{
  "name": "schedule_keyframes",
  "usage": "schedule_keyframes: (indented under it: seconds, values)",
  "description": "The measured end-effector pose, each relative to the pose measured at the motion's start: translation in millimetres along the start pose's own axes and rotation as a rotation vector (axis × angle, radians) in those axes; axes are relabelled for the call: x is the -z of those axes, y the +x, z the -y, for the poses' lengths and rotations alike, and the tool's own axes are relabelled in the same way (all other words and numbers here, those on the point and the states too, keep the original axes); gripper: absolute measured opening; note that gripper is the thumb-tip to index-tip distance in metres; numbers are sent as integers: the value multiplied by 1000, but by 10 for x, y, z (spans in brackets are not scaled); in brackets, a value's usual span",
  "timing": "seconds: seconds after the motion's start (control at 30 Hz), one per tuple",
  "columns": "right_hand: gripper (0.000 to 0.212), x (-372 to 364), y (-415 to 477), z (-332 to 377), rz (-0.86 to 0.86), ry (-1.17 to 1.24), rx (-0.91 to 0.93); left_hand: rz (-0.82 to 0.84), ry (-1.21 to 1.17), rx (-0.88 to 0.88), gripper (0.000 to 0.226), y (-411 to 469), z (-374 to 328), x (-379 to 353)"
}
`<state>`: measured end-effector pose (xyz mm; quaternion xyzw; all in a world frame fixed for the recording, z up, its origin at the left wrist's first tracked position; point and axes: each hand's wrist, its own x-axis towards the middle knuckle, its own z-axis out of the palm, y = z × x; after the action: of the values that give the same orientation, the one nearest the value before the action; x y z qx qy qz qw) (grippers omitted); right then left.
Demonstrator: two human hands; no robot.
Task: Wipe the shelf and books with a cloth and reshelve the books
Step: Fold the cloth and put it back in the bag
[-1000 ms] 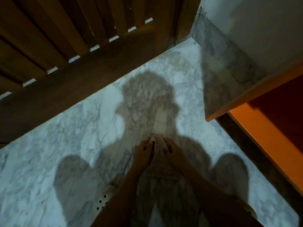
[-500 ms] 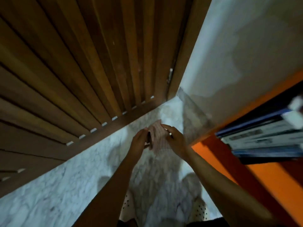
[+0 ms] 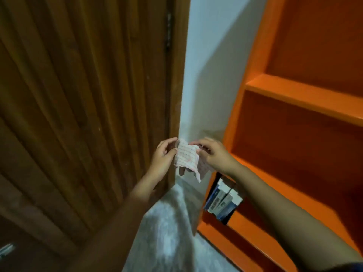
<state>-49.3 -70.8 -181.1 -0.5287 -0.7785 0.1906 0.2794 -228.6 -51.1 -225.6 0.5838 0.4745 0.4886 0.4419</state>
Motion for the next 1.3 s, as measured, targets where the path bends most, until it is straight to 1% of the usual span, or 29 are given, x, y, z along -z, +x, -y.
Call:
schedule_keyframes:
  seconds: [0.07,0.17,0.23,0.27,0.37,0.47,0.57,0.63,0.7,0.77,0.9,1.03,1.17,1.3]
  values:
    - [28,323,-300,215,-63,-57,-19,146,0,-68,36,-56,-277,-156]
    - [28,751,-827,430,-114,-129,-69,374,-25,-144,47,-273,-682,-446]
    - [27,1032,-1202,541,-151,-189,-103,523,-54,-193,50,-447,-949,-684]
    - [27,1166,-1403,587,-168,-211,-131,598,-63,-211,48,-540,-1079,-814]
    - [25,1552,-2014,718,-231,-266,-222,831,-87,-234,31,-814,-1398,-1271]
    - [19,1889,-2625,749,-337,-317,-323,969,-62,-288,13,-1136,-1626,-1763]
    - [17,2173,-3221,684,-429,-399,-409,1040,-2,-370,12,-1466,-1817,-2253]
    - [16,2345,-3614,589,-473,-434,-483,1084,52,-406,8,-1666,-1943,-2599]
    - [17,2530,-3993,458,-521,-443,-558,1101,52,-439,4,-1848,-2074,-2988]
    - [17,2740,-4354,294,-566,-423,-602,1105,40,-485,11,-2022,-2212,-3420]
    - [17,3231,-5013,-72,-673,-348,-648,1118,-40,-494,8,-2352,-2536,-4323]
    - [18,3677,-5663,-466,-751,-171,-661,1162,-90,-452,6,-2671,-2824,-5197]
    - [20,4072,-6222,-828,-816,-22,-652,1175,-75,-525,14,-3003,-3043,-5901]
    - [18,4428,-6576,-1082,-843,-20,-667,1155,-61,-543,19,-3274,-3205,-6405]
